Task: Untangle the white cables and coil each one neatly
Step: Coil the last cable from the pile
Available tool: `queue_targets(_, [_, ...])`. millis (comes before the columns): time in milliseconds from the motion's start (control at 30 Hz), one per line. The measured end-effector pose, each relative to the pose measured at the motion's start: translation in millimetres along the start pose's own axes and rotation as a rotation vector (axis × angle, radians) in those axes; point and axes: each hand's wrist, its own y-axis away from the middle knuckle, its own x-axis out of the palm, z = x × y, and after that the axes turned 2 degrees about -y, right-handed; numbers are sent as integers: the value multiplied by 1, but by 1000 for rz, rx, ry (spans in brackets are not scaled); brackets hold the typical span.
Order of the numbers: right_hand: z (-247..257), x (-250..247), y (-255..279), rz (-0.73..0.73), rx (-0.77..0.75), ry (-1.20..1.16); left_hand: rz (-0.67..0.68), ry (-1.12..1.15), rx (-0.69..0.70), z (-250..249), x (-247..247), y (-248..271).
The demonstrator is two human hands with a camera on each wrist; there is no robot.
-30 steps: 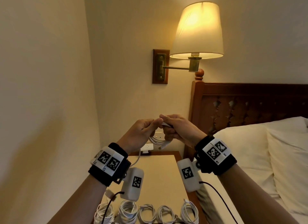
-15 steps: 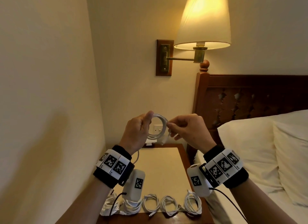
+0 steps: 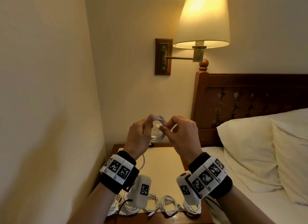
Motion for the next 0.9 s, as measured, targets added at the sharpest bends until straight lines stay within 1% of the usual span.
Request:
queue_targets(67, [-4, 1, -1, -24, -62, 115, 34, 85, -54, -2, 1, 1])
queue_targets(133, [-8, 4, -2, -44, -51, 146, 68, 166, -122, -4, 1, 3])
queue_targets(200, [-11, 8, -3, -66, -29, 114, 108, 239, -173, -8, 1, 3])
queue_targets(267, [-13, 9, -5, -61, -29, -47, 129, 259, -176, -11, 0, 4])
queue_targets(400, [-7, 6, -5, 88, 36, -517, 96, 221, -167, -14, -3, 1])
queue_targets(433, [-6, 4, -6, 113, 48, -591, 81, 202, -170, -14, -4, -1])
queue_targets(500, [-3, -1, -5, 178, 63, -668, 45, 182, -174, -13, -7, -5])
queue_targets(567, [-3, -9, -5, 295, 66, -686, 15, 206, -191, -12, -11, -9])
queue_targets(633, [-4, -14, -4, 407, 55, -632, 5, 210, -194, -11, -13, -11])
queue_targets(667, [-4, -16, -4, 433, 47, -591, 5, 201, -193, -10, -13, -11])
queue_targets(800, [-4, -15, -5, 408, 51, -470, 1, 226, -244, -11, -11, -8])
queue_targets(900, [-9, -17, -3, 417, 102, -467, 9, 275, -280, -9, -11, -7])
